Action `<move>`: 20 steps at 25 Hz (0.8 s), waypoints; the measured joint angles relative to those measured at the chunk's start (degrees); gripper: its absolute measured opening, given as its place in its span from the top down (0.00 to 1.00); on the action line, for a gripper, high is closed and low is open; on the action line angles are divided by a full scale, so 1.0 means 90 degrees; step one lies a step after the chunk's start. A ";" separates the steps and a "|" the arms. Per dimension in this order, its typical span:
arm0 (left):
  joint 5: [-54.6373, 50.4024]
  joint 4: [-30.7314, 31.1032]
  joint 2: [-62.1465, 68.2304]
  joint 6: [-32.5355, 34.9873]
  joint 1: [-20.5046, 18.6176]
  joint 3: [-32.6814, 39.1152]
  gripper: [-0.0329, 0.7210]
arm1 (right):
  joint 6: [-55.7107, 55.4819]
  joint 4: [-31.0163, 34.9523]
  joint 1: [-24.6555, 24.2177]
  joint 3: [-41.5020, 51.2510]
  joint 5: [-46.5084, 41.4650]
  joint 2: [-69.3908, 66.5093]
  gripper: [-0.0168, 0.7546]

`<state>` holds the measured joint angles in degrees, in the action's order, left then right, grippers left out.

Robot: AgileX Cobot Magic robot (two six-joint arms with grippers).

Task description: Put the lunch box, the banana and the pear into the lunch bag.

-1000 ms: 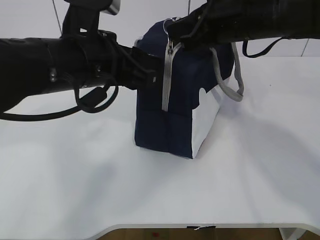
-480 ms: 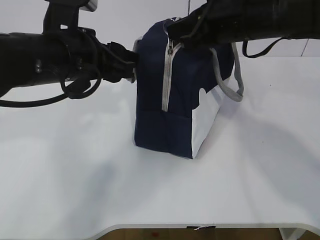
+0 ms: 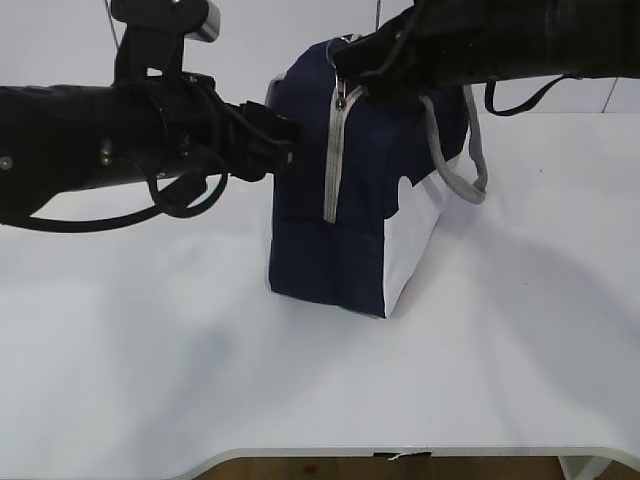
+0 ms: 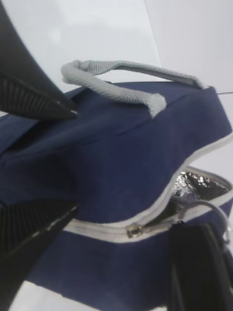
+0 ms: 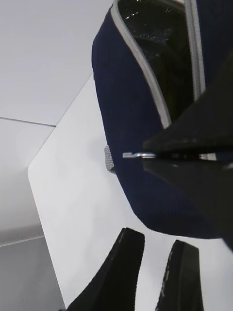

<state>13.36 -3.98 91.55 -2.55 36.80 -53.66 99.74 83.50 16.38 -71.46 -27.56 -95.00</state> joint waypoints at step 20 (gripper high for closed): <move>0.0691 0.0000 0.0352 -0.0204 0.0000 0.0000 0.48 | 0.0000 0.0000 0.0000 0.0000 -0.0060 0.0000 0.97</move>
<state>19.58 -3.98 94.73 -4.38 36.80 -53.66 99.74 83.50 16.38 -71.46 -28.10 -95.00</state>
